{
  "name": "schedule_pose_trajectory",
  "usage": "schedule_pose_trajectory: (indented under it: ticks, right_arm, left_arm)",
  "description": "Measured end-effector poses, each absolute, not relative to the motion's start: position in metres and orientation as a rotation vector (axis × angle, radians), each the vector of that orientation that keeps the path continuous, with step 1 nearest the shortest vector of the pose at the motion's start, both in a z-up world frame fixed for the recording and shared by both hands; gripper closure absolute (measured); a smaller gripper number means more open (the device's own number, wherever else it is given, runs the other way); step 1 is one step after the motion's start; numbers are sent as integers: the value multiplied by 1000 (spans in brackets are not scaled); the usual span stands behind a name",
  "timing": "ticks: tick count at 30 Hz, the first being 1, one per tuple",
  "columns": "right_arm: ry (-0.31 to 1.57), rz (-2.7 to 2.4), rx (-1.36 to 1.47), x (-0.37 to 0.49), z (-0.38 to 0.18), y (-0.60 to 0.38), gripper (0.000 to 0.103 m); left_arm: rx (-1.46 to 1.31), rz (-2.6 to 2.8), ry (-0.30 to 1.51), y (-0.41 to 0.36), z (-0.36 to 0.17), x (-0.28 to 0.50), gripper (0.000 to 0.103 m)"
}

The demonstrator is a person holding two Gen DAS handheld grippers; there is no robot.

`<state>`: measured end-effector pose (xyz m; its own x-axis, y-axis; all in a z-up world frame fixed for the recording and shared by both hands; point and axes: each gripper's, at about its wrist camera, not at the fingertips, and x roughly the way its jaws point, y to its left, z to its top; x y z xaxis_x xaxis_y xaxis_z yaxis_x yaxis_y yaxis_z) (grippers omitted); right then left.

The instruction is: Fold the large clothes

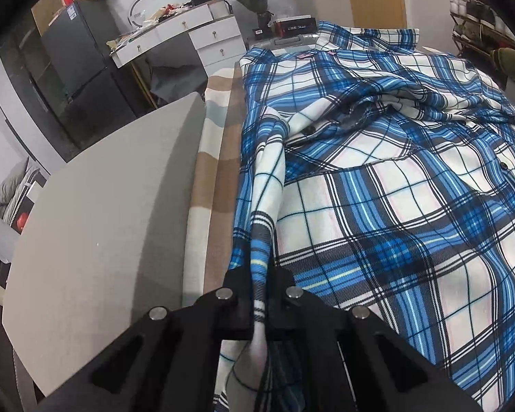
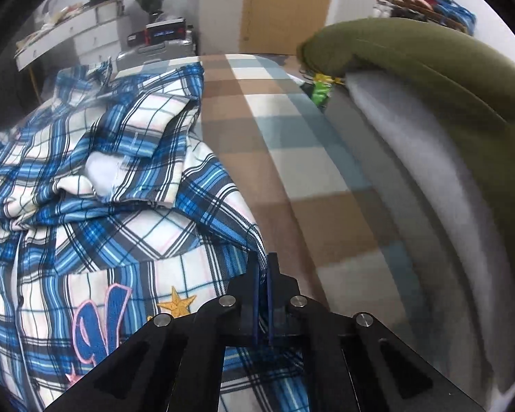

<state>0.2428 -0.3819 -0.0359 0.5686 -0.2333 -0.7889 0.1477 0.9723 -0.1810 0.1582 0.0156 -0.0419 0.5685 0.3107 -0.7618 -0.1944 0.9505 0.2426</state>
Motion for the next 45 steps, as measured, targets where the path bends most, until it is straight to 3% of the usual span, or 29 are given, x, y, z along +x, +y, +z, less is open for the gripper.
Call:
schedule_pose_trajectory:
  ticks: [2,3,4,5,6,7,9,12,16,23,29,31,38,40,41,42,43,44,45]
  right_arm:
    - [932,-235,-107,234,-36,-380,95]
    - [923,-222,-97,230,-34,-379,85]
    - [912,-207,-84,227,-28,-377,66]
    - [883,-191,-71,222,-21,-375,57]
    - [834,-174,-57,215,-8,-371,46]
    - [800,-165,-53,211,2,-367,42]
    - [725,-122,-31,204,31,-354,39]
    - [642,-21,37,205,73,-338,24]
    - [579,65,124,230,115,-319,16]
    - [500,157,83,306,119,-281,9]
    - [610,148,118,371,83,-267,13]
    - [658,124,155,398,70,-261,21]
    - [781,79,207,469,23,-243,25]
    - [815,41,209,482,10,-239,43]
    - [830,27,205,488,6,-238,47]
    - [844,20,201,494,2,-237,58]
    - [852,15,196,498,-1,-236,81]
    - [869,3,188,505,-5,-234,95]
    - [880,3,201,508,-6,-232,101]
  left_arm:
    - [95,282,901,20,-35,156,103]
    - [53,273,885,22,-28,154,98]
    - [17,257,874,23,-22,156,86]
    - [-42,221,847,24,-13,154,77]
    - [-82,190,814,23,-6,151,55]
    - [-118,157,764,22,3,149,36]
    - [-151,98,668,16,20,148,28]
    - [-153,41,582,3,43,170,25]
    - [-195,-21,478,-11,58,232,24]
    - [-326,-50,442,-22,8,278,24]
    - [-365,-47,437,-17,2,274,24]
    - [-386,-53,470,-17,-2,274,24]
    - [-384,-89,530,-24,-7,277,24]
    - [-401,-88,533,-22,-8,276,24]
    - [-409,-88,538,-20,-9,277,24]
    - [-424,-84,546,-18,-10,278,24]
    - [-435,-83,551,-17,-11,278,24]
    - [-449,-83,554,-16,-12,277,24]
    - [-457,-83,552,-15,-12,276,24]
